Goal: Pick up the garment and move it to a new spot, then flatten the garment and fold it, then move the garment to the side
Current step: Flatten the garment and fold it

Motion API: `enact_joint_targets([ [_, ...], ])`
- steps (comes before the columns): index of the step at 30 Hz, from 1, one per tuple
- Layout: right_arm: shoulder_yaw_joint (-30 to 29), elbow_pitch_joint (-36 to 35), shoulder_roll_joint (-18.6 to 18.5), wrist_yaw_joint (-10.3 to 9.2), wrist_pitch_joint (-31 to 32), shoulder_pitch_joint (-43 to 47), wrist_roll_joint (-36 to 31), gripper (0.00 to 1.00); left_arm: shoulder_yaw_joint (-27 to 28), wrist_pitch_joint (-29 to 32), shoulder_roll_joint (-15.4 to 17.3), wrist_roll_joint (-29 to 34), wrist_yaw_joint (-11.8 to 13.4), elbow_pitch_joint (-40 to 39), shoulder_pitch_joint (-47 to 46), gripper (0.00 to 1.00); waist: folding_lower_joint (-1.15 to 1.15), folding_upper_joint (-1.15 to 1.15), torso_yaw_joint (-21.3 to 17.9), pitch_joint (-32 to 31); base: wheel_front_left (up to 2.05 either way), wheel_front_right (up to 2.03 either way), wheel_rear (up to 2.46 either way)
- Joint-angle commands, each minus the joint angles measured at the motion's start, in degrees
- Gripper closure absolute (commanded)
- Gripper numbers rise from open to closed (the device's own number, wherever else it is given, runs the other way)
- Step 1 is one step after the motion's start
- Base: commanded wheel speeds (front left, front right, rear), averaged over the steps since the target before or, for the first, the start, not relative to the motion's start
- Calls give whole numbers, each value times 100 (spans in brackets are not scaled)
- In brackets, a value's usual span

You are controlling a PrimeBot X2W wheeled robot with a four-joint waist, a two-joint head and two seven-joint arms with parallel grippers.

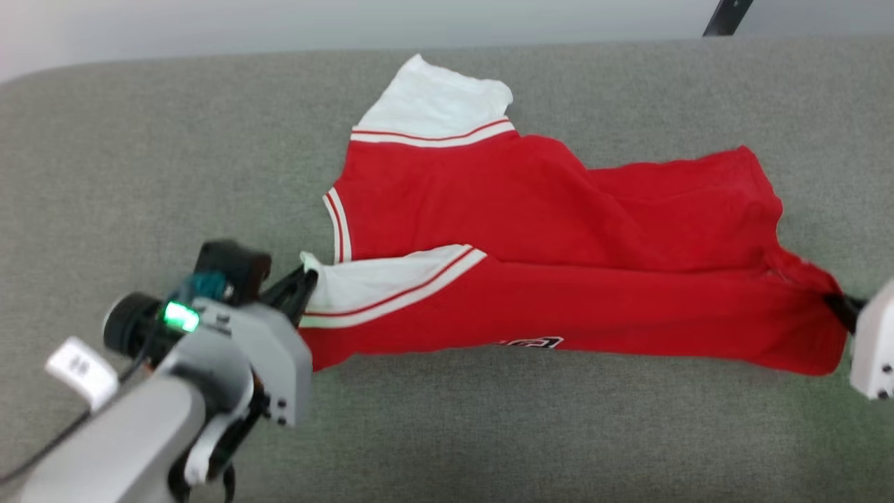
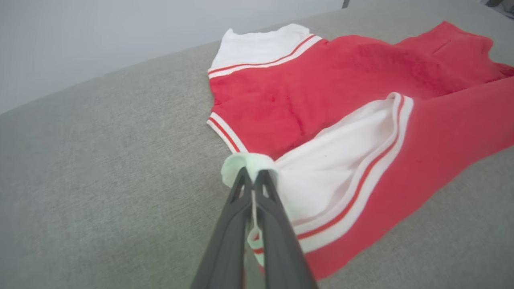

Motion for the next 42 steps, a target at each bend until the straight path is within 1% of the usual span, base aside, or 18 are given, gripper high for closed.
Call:
enact_joint_targets([
  [1, 62, 72, -16, -9, -22, -120, -12, 100, -8, 47, -38, -38, -82, 111, -106, 100, 0, 0, -37, 96, 0, 0, 0],
  [3, 221, 277, -32, -9, -39, -334, -5, 100, -23, 222, -166, -188, -280, 436, -361, 100, 0, 0, -39, 157, 0, 0, 0],
  [9, 722, 744, -95, -9, -146, -804, -16, 100, 22, 665, -527, -605, -659, 1333, -936, 100, 0, 0, -38, 344, 0, 0, 0],
  [13, 999, 1053, -101, -9, -222, -1096, 37, 100, 11, 880, -658, -749, -892, 1906, -1237, 100, 0, 0, -56, 475, 0, 0, 0],
  [19, 1365, 1513, -89, -9, -213, -1438, 177, 100, -73, 1279, -876, -973, -1133, 2677, -1474, 100, 0, 0, -82, 628, 0, 0, 0],
  [22, 1537, 1675, -101, -9, -197, -1550, 319, 100, -155, 1561, -1006, -1101, -1190, 3017, -1504, 100, 0, 0, -79, 668, 0, 0, 0],
  [25, 1632, 1818, -124, -9, -231, -1638, 419, 100, -223, 1890, -1124, -1243, -1238, 3290, -1544, 100, 0, 0, -62, 684, 0, 0, 0],
  [29, 1722, 1979, -119, -9, -306, -1719, 496, 100, -300, 2457, -1276, -1451, -1180, 3589, -1604, 100, 0, 0, -41, 689, 0, 0, 0],
  [35, 1865, 2152, -89, -9, -371, -1829, 538, 100, -326, 3271, -1423, -1733, -960, 3885, -1850, 100, 0, 0, -29, 707, 0, 0, 0],
  [40, 1963, 2282, -49, -9, -459, -1936, 599, 100, -436, 3832, -1444, -1732, -715, 4022, -2063, 100, 0, 0, -37, 713, 0, 0, 0],
  [42, 2024, 2335, -47, -9, -482, -1973, 582, 100, -395, 3819, -1474, -1744, -657, 3988, -2169, 62, 0, 0, -38, 706, 0, 0, 0],
])
